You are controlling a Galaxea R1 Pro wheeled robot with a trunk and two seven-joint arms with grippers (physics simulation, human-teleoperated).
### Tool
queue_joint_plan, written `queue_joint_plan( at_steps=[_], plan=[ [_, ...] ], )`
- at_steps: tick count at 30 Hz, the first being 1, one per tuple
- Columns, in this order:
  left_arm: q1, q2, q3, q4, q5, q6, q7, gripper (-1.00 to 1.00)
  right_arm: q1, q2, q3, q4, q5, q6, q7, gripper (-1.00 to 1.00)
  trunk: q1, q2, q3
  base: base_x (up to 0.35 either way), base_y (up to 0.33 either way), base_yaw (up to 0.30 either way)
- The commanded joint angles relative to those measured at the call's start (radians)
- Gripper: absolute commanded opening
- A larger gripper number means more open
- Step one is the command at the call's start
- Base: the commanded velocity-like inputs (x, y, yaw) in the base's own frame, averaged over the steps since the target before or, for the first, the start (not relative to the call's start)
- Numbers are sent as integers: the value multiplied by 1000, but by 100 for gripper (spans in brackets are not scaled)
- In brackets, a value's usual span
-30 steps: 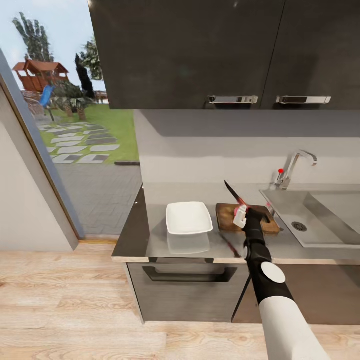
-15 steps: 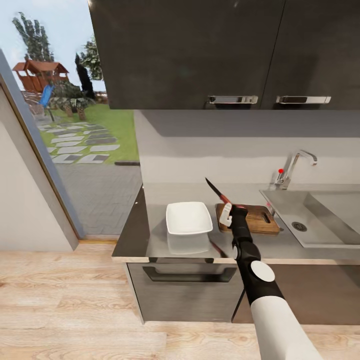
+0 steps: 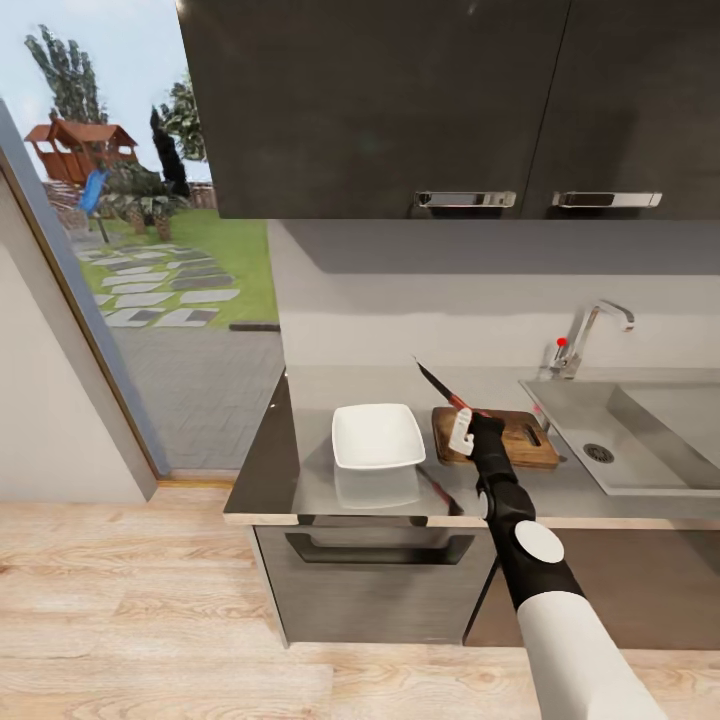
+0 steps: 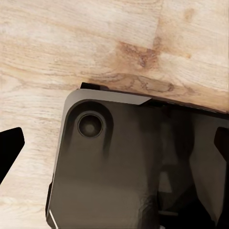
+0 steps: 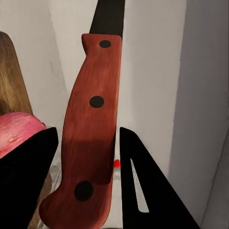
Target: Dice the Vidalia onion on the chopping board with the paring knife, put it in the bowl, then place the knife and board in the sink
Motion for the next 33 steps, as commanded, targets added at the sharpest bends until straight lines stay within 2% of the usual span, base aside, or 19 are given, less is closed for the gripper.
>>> queue_joint_plan(
  at_steps=[1, 8, 11, 15, 33],
  plan=[
    [-1, 0, -7, 3, 11, -3, -6, 100, -1, -3, -2, 0, 11, 2, 0, -100, 0, -1, -1, 0, 0, 0],
    [-1, 0, -7, 4, 11, -3, -6, 100, -1, -18, -6, 0, 9, 4, 7, -100, 0, -1, -1, 0, 0, 0],
    [-1, 0, -7, 4, 11, -3, -6, 100, -1, -46, -7, -1, 9, 19, 8, -100, 0, -1, -1, 0, 0, 0],
    [-1, 0, -8, 4, 11, -3, -6, 100, -1, -59, -7, -1, 8, 31, 8, -100, 0, -1, -1, 0, 0, 0],
    [-1, 0, -8, 4, 11, -3, -6, 100, -1, -65, -8, -9, 5, 36, 5, -100, 0, -1, -1, 0, 0, 0]
  ],
)
